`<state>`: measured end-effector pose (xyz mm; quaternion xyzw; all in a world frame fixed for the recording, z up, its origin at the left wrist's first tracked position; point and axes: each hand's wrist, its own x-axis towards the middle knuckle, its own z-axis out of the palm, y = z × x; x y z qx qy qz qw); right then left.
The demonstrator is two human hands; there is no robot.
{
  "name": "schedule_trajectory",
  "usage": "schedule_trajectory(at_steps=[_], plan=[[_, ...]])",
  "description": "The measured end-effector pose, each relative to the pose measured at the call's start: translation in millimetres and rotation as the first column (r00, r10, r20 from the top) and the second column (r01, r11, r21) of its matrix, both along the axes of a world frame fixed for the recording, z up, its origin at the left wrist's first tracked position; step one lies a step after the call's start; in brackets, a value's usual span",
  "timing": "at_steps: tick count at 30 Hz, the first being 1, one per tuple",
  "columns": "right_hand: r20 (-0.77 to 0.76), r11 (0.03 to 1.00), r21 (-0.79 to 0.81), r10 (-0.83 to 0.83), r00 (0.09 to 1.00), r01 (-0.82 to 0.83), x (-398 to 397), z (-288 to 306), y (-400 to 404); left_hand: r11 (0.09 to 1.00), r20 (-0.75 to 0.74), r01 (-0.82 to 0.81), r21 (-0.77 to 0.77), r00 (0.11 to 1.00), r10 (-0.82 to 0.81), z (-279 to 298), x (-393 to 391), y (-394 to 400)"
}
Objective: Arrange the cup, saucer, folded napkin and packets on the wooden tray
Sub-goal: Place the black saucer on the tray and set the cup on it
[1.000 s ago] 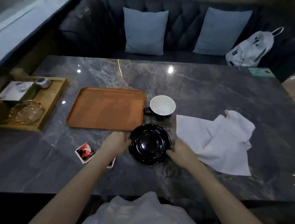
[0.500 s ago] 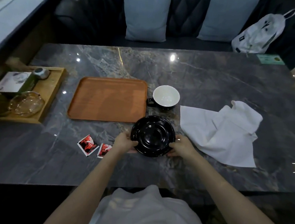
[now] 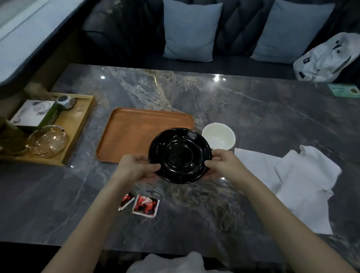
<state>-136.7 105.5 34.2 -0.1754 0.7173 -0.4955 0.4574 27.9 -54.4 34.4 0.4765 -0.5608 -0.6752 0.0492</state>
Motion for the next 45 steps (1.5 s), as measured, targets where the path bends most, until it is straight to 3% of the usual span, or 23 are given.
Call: schedule_trajectory(at_steps=[9, 12, 16, 23, 37, 42, 45], plan=[[-0.087, 0.995, -0.095, 0.025, 0.996, -0.033, -3, -8, -107, 0.954, -0.089, -0.298, -0.041, 0.952, 0.294, 3, 13, -73], [-0.106, 0.997, -0.078, 0.018, 0.994, -0.026, -2, -20, -141, 0.922, -0.019, -0.361, -0.138, 0.932, 0.362, -10, 15, -92], [-0.075, 0.999, -0.001, 0.051, 0.996, -0.051, 0, -38, -180, 0.872, 0.048, -0.471, -0.132, 0.876, 0.48, -31, 17, -118], [-0.095, 0.988, 0.101, 0.128, 0.987, -0.118, 7, -76, -213, 0.867, 0.157, -0.464, -0.181, 0.857, 0.491, -64, 21, -138], [-0.18, 0.996, 0.054, 0.077, 0.981, -0.069, 15, -108, -215, 0.864, 0.245, -0.468, -0.185, 0.829, 0.502, -89, 22, -149], [-0.255, 0.998, 0.058, 0.023, 0.967, -0.008, 19, -110, -213, 0.882, 0.263, -0.386, -0.27, 0.852, 0.453, -90, 24, -147], [-0.31, 0.992, 0.11, 0.088, 0.947, -0.056, 18, -106, -211, 0.88, 0.334, -0.255, -0.399, 0.854, 0.399, -88, 23, -142]])
